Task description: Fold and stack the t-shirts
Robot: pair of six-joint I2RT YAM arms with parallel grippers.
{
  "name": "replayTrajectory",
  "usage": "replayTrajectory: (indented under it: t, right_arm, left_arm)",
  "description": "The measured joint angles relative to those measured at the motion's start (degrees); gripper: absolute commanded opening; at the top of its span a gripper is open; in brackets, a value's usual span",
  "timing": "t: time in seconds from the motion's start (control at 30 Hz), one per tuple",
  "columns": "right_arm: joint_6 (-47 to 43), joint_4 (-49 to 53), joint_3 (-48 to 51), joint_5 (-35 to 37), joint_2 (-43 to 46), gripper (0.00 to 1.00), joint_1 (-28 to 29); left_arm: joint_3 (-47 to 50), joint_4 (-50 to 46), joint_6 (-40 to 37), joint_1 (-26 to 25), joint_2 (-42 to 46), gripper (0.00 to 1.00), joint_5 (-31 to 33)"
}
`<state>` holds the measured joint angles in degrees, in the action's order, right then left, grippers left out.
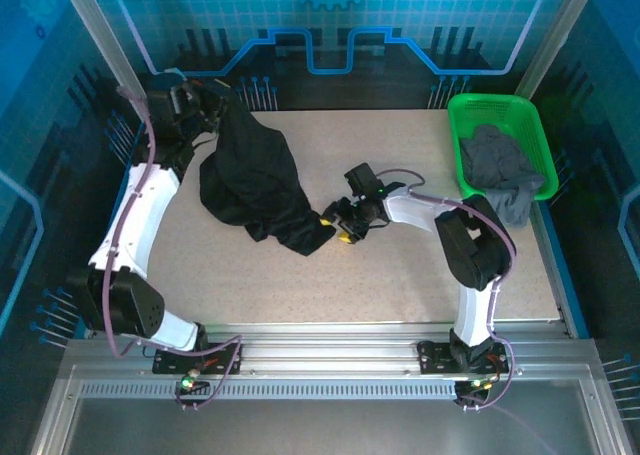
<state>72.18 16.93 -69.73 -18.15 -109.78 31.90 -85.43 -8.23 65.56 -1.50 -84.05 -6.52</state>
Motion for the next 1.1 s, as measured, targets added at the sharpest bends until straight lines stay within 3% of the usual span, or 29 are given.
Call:
replayTrajectory:
  t: [0.3,0.33,0.5,0.57,0.7,0.83,1.1]
  right_arm:
    - [12.7,-3.4,-13.6,-0.3,-11.2,0.58,4.8]
    - [13.3,-3.0,-15.5,-0.3,-12.8,0.54,5.1]
    - [14.2,-0.6,-20.8,0.3,-17.9,0.10,5.1]
    - [13.2,1.0,-20.8,2.0,-17.7,0.00,4.8]
    - [8.1,5.7,-20.5,7.8,-14.0,0.00,3.1]
    - [-1.6,10.6,-21.1,13.5,-4.9,0.00,-1.3]
    - [-21.6,18.2,-35.5,20.6,5.8,0.00,-9.9]
  left_arm:
    - [3.8,5.2,5.4,2.4,3.6,0.00,-1.0]
    - [4.2,5.6,6.0,2.5,3.8,0.00,-1.2]
    - [4.9,6.3,7.2,3.2,4.3,0.00,-2.2]
    - [4.9,6.5,8.0,3.7,4.3,0.00,-2.5]
    - [4.9,7.3,9.2,5.3,4.3,0.00,-3.0]
    - [1.4,7.7,11.1,6.7,3.1,0.00,-3.4]
    - [-10.8,15.2,16.4,8.5,-2.4,0.00,-3.9]
